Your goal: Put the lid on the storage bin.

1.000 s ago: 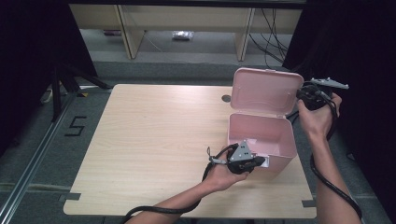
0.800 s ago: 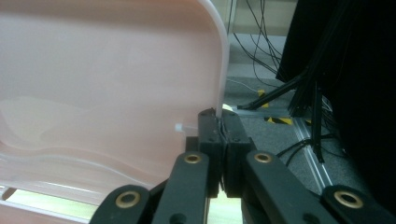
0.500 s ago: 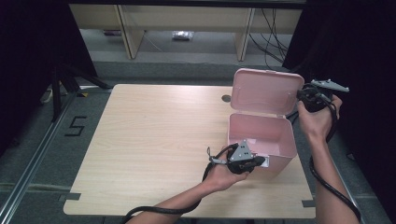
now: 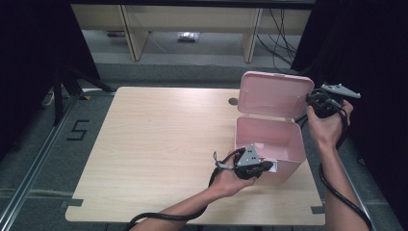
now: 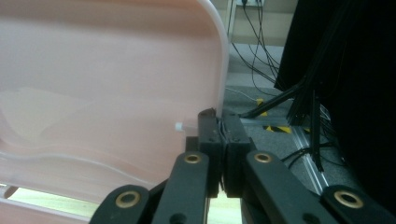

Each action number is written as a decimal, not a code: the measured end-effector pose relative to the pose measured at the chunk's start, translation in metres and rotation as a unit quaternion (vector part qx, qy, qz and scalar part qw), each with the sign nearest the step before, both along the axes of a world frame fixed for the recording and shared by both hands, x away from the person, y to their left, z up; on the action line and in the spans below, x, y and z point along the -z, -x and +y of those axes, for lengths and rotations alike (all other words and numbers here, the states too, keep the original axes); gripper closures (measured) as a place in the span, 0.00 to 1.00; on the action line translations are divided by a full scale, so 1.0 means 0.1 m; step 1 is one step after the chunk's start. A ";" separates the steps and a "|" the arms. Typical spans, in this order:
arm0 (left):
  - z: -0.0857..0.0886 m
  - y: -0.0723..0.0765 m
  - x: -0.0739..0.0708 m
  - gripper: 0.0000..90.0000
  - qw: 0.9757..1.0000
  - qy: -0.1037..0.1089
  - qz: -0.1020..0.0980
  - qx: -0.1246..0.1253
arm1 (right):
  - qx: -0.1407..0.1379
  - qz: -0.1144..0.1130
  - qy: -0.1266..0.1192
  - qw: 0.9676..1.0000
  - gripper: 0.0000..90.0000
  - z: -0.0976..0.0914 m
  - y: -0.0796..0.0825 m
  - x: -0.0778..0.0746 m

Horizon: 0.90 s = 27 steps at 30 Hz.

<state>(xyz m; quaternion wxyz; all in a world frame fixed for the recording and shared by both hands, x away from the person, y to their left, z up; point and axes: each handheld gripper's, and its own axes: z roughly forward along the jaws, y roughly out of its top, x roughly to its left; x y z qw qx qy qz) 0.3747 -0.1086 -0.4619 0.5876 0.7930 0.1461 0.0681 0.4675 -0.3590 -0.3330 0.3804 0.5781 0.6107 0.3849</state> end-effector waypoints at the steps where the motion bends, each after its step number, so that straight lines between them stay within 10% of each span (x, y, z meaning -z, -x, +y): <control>1: 0.00 0.00 0.00 1.00 1.000 -0.001 -0.001 0.000 | 0.001 0.000 -0.002 1.000 1.00 0.00 0.01 0.00; 27: 0.01 -0.01 0.00 1.00 1.000 0.001 0.000 -0.004 | 0.001 -0.012 0.007 1.000 1.00 0.00 0.14 0.02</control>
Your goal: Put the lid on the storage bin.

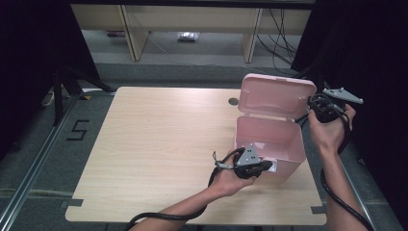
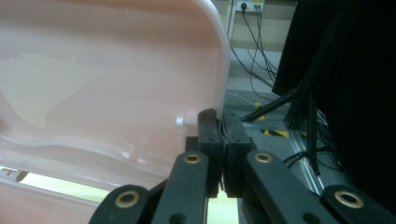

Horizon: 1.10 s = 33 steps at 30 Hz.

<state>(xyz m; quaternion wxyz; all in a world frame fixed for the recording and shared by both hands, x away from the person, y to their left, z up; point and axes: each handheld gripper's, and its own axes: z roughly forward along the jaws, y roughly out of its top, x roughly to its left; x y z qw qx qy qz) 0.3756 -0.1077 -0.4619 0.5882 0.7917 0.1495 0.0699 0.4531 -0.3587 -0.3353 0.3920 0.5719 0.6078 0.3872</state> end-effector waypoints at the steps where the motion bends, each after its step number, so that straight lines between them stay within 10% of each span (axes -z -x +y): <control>1: 0.00 0.00 0.00 1.00 1.000 0.000 0.000 0.000 | -0.002 -0.001 0.002 1.000 1.00 0.00 0.00 0.00; 33: 0.00 0.00 0.00 1.00 1.000 -0.001 0.001 0.000 | -0.006 -0.008 0.010 1.000 0.99 0.02 0.19 0.04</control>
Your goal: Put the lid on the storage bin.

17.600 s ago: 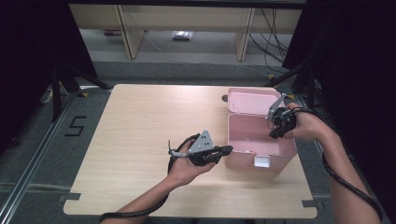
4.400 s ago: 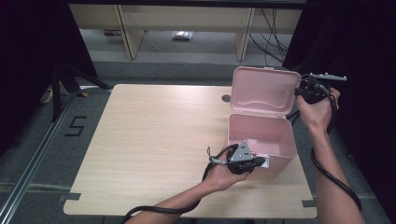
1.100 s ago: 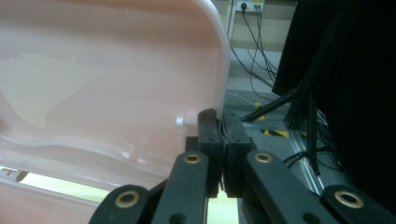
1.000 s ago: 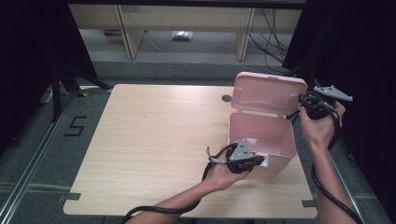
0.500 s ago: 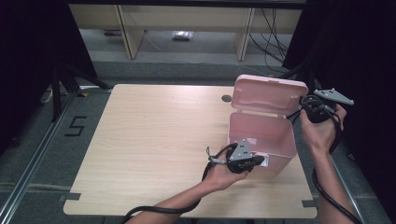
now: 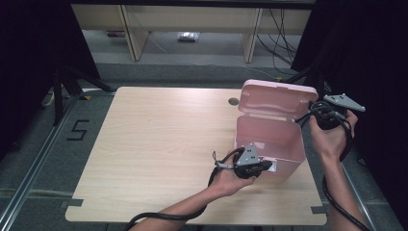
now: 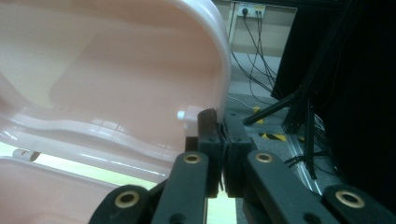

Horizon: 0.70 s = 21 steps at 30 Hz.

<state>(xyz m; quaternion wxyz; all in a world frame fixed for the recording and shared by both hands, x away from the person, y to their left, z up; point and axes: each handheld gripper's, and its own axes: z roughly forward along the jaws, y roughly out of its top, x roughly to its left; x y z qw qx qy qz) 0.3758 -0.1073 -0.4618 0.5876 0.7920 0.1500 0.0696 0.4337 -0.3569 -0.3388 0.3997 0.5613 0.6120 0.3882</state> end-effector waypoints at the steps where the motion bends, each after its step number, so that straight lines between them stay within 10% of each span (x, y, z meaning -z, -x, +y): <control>1: 0.00 0.00 0.00 1.00 1.000 0.000 0.001 0.000 | -0.003 0.000 0.005 1.000 0.99 -0.01 0.01 0.00; 21: 0.01 -0.01 0.00 1.00 1.000 -0.002 0.000 -0.001 | -0.009 -0.009 0.013 1.000 0.99 -0.01 0.11 0.05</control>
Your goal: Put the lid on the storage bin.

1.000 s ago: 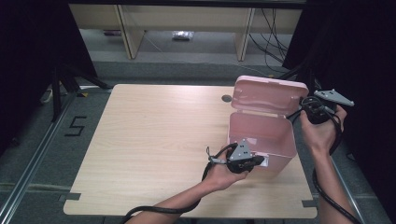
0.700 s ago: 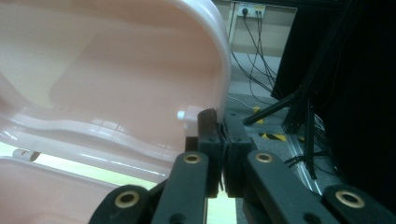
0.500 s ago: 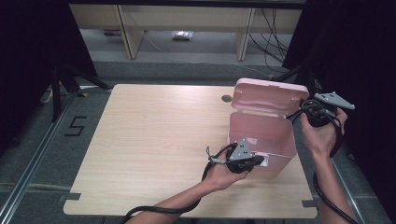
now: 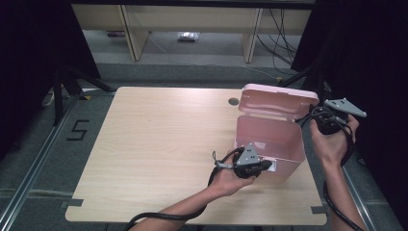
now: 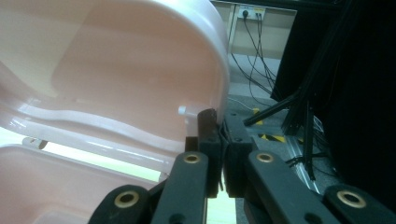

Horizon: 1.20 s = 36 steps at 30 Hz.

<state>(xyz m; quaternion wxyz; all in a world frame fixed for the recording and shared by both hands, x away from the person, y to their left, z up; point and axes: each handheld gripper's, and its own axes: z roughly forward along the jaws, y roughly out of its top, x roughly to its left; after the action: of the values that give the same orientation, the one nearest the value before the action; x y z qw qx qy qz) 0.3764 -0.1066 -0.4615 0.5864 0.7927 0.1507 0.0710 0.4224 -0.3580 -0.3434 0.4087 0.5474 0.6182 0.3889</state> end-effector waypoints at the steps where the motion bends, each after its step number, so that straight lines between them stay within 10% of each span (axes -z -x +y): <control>1: 0.00 0.00 0.00 1.00 1.000 0.000 0.000 0.000 | 0.003 0.000 0.000 1.000 0.99 0.00 0.01 0.00; 36: 0.00 0.01 0.00 1.00 1.000 -0.003 0.001 0.000 | -0.002 -0.011 0.013 1.000 0.98 0.03 0.25 0.13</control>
<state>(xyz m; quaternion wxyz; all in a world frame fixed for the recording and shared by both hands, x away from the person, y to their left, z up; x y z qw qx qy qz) 0.3758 -0.1067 -0.4610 0.5842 0.7942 0.1511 0.0708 0.3976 -0.3549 -0.3566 0.4219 0.5366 0.6194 0.3878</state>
